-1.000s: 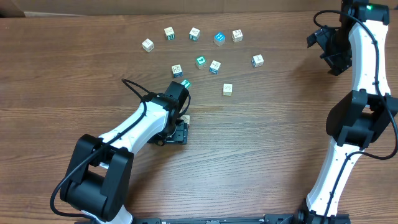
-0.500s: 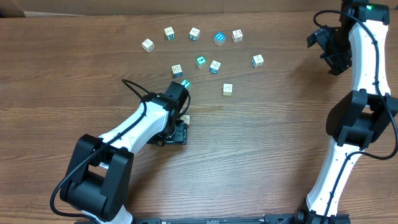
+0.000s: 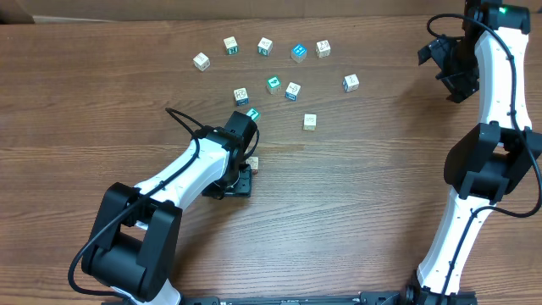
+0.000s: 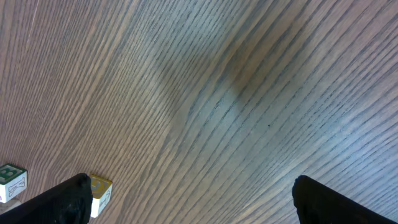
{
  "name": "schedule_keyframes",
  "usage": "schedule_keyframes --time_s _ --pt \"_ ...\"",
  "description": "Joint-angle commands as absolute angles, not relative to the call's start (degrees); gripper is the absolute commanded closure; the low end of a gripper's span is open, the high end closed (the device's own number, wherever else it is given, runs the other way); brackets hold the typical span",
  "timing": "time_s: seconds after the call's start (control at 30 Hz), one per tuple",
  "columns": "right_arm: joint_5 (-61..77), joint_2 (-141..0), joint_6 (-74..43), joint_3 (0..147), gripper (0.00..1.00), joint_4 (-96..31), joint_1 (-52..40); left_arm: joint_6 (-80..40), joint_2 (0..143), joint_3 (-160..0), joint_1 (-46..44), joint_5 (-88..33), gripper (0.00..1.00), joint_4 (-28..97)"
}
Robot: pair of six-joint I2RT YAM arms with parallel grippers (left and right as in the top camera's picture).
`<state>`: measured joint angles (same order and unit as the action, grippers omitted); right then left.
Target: Form a circle
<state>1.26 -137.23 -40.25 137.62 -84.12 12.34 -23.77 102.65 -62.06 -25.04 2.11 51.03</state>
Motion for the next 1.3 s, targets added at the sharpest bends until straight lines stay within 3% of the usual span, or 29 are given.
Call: schedule_keyframes --time_s 0.0,0.47,0.67,0.8,0.83,0.9,1.27 --pt "1.15 -135.66 -40.07 138.61 0.00 -84.05 12.45 -23.81 102.67 -61.43 -25.17 1.43 0.45 50.19" --pt "1.15 -135.66 -40.07 138.61 0.00 -84.05 12.45 -23.79 102.67 -61.43 -25.15 1.52 0.61 47.29" --pt "1.15 -135.66 -40.07 138.61 0.00 -84.05 12.45 -23.75 102.67 -61.43 -25.17 1.91 0.62 46.22" --pt "1.15 -135.66 -40.07 138.61 0.00 -84.05 12.45 -23.14 102.67 -61.43 -25.17 1.91 0.60 46.41" --pt "1.15 -135.66 -40.07 138.61 0.00 -84.05 12.45 -21.98 102.67 -61.43 -25.17 2.11 0.49 46.41" --pt "1.15 -135.66 -40.07 138.61 0.00 -84.05 12.45 -21.87 102.67 -61.43 -25.15 3.07 0.44 46.24" --pt "1.15 -135.66 -40.07 138.61 0.00 -84.05 12.45 -21.87 102.67 -61.43 -25.15 3.20 0.48 44.10"
